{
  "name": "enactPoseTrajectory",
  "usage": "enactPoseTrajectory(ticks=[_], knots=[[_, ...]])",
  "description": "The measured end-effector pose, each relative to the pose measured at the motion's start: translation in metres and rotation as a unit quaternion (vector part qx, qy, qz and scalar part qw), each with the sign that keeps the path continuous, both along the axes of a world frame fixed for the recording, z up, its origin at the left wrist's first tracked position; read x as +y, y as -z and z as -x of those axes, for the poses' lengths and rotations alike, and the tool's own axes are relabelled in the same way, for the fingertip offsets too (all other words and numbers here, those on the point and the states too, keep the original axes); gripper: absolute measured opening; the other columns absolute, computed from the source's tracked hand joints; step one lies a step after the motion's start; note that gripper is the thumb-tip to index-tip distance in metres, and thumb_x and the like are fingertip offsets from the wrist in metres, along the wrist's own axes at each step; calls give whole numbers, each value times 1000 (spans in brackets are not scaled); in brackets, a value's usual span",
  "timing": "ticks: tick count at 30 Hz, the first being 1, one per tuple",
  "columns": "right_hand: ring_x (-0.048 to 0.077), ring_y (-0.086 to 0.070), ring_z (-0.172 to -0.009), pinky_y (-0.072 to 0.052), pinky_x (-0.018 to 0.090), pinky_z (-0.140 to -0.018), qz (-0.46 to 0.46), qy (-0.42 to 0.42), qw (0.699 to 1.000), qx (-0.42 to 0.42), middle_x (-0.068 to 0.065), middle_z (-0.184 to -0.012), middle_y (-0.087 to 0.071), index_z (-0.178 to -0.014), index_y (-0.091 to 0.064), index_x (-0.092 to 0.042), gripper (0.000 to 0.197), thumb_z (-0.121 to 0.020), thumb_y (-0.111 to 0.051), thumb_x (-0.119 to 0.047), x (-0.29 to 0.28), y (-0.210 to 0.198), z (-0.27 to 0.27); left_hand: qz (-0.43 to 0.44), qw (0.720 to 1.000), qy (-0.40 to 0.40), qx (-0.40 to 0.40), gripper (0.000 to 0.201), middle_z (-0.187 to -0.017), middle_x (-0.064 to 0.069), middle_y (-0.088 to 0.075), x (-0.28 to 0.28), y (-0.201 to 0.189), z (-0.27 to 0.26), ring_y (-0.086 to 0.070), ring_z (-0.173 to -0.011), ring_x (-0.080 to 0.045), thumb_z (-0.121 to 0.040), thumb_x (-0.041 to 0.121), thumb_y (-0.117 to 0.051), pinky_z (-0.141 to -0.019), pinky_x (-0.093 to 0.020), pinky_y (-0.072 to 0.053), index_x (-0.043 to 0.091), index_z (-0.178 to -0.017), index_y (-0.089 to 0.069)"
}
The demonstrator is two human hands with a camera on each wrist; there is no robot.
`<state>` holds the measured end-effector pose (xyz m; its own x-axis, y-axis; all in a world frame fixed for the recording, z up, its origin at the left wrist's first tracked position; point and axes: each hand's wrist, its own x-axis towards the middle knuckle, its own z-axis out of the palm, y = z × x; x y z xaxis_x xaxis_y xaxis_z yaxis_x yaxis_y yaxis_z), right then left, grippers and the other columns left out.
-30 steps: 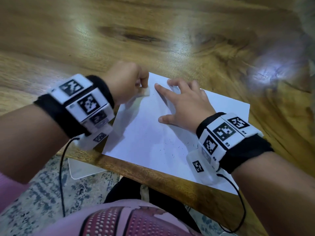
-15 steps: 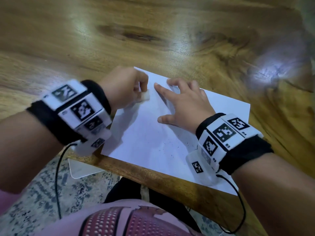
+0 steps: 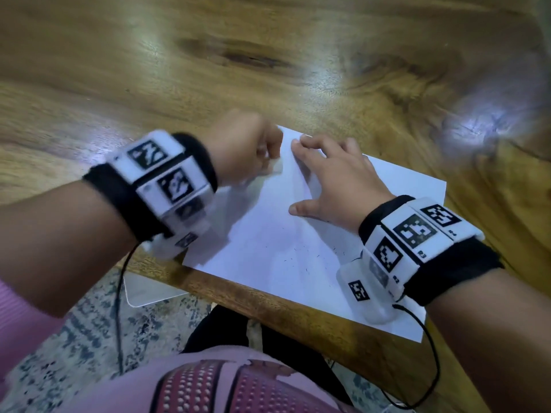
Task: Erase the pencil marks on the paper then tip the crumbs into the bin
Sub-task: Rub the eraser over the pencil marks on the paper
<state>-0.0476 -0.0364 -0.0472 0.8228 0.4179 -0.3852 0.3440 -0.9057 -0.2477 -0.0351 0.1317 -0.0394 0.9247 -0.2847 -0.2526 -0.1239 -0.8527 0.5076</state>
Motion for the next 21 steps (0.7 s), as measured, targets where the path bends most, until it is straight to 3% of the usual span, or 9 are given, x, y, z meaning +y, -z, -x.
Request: enactPoseTrajectory(ticks=[2, 5, 7, 10, 12, 14, 16, 18, 21], knots=[[22, -19, -126, -20, 31, -106, 8, -13, 1000, 3, -15, -149, -17, -147, -14, -30, 95, -72, -68, -52, -2, 0, -1, -15, 997, 65, 26, 20, -57, 6, -50, 7, 1, 27, -46, -55, -11, -73, 23, -71, -51, -19, -31, 21, -60, -56], [21, -18, -127, -20, 31, -105, 14, -19, 1000, 3, -14, -150, -15, -147, -12, -29, 94, -74, -67, -51, -1, 0, 0, -39, 990, 114, 76, 7, -69, 2, -60, 11, 1, 34, -51, -65, -17, -70, 22, -72, -58, -20, -37, 19, -70, -66], [21, -18, -128, -20, 32, -105, 13, -16, 1000, 3, -14, -150, -15, -147, -12, -29, 94, -74, -67, -51, -1, 0, 0, -26, 995, 90, 41, 8, -70, 1, -59, 3, -1, 14, -48, -65, -16, -72, 14, -69, -52, -16, -31, 22, -70, -66], [22, -18, -128, -21, 32, -105, 8, -13, 1000, 2, -14, -149, -17, -147, -15, -30, 94, -72, -69, -51, -1, 0, 0, -11, 999, 25, -16, 9, -67, 3, -52, -10, -3, -12, -45, -67, -17, -76, 17, -67, -54, -25, -22, 13, -84, -65], [22, -18, -128, -21, 33, -105, 11, -12, 1000, 3, -14, -149, -17, -147, -14, -31, 95, -72, -69, -51, -1, 1, 0, -19, 999, 43, -1, 5, -63, 6, -48, -9, 1, -5, -43, -61, -17, -77, 18, -66, -53, -29, -21, 16, -77, -62], [22, -18, -128, -21, 32, -105, 16, -15, 1000, 1, -15, -150, -16, -147, -13, -30, 95, -73, -68, -52, -1, 0, 0, -21, 995, 92, 28, 13, -62, 6, -51, 1, 5, 16, -46, -58, -14, -75, 21, -68, -52, -25, -32, 19, -68, -58], [22, -19, -127, -20, 31, -105, 17, -16, 1000, 2, -15, -150, -15, -148, -12, -29, 95, -74, -67, -52, -1, 0, 0, -23, 990, 125, 58, 10, -70, 0, -59, 7, 5, 34, -52, -66, -20, -74, 24, -69, -61, -26, -40, 16, -72, -63], [22, -18, -127, -20, 31, -106, 17, -19, 1000, 5, -15, -150, -15, -148, -11, -29, 95, -74, -67, -51, -2, -2, -1, -28, 989, 129, 69, 9, -76, -4, -63, 9, 4, 40, -55, -72, -23, -76, 25, -67, -65, -28, -42, 17, -76, -64], [22, -18, -127, -21, 33, -108, 25, -30, 999, 19, -15, -151, -12, -148, -9, -29, 95, -75, -67, -48, -3, -4, -3, -31, 989, 116, 91, 7, -74, 0, -63, 8, 0, 35, -55, -70, -19, -72, 20, -71, -68, -29, -45, 18, -77, -66]])
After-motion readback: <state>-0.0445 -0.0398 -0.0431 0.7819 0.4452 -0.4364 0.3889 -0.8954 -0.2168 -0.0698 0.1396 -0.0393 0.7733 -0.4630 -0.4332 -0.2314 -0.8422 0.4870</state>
